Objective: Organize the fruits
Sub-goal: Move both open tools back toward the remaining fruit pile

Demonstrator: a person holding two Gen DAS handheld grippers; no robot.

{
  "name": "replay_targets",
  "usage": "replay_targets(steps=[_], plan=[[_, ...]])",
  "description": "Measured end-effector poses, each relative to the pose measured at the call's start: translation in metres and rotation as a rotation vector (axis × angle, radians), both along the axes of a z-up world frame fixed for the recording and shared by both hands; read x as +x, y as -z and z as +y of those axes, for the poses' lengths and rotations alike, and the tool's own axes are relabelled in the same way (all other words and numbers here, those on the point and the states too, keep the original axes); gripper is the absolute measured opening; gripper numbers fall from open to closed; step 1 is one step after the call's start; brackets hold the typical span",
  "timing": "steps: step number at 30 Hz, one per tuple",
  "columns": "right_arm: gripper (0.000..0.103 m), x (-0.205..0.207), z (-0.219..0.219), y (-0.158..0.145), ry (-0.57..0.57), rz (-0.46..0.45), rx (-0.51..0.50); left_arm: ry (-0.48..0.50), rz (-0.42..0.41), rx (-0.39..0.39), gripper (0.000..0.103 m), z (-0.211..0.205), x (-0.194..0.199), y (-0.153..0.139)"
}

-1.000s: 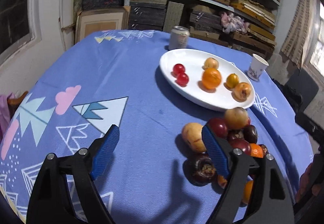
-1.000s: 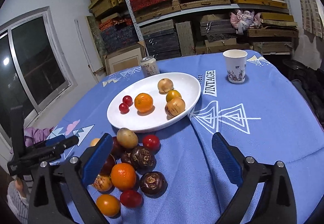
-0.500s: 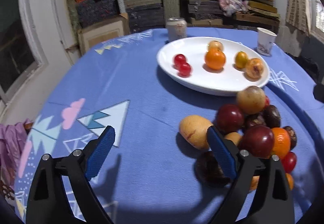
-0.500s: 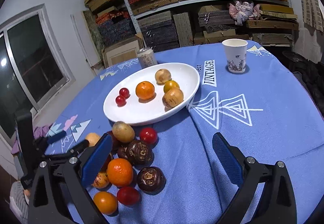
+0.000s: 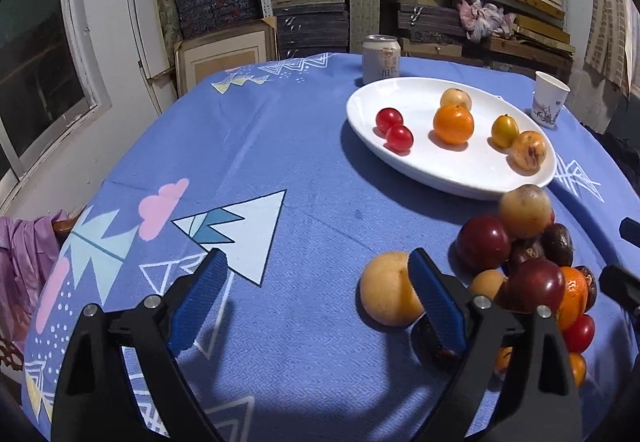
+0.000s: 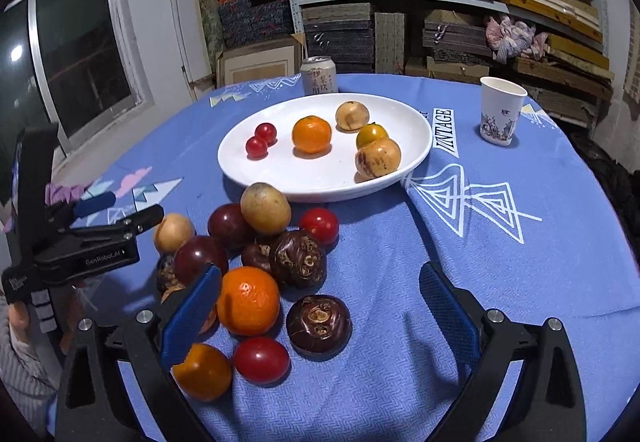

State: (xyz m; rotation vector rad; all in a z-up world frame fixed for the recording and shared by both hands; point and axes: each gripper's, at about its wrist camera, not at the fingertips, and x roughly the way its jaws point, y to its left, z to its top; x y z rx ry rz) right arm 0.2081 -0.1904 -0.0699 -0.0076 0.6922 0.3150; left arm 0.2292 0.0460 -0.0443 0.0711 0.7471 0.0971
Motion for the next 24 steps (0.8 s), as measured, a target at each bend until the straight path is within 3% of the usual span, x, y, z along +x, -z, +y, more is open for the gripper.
replay_targets(steps=[9,14,18,24], plan=[[0.1,-0.01,0.017,0.01,-0.038,-0.004,-0.099,0.033,0.03,-0.037,0.09,-0.001,0.001,0.004],[0.1,-0.017,0.007,0.013,-0.023,0.019,-0.07,0.04,0.055,-0.057,0.09,0.0,0.003,0.007],[0.099,-0.015,-0.012,0.013,0.056,0.034,-0.039,0.037,0.06,-0.06,0.09,0.002,-0.001,0.008],[0.088,-0.008,-0.009,0.021,0.08,0.06,-0.134,0.05,0.076,-0.041,0.09,-0.002,-0.007,0.011]])
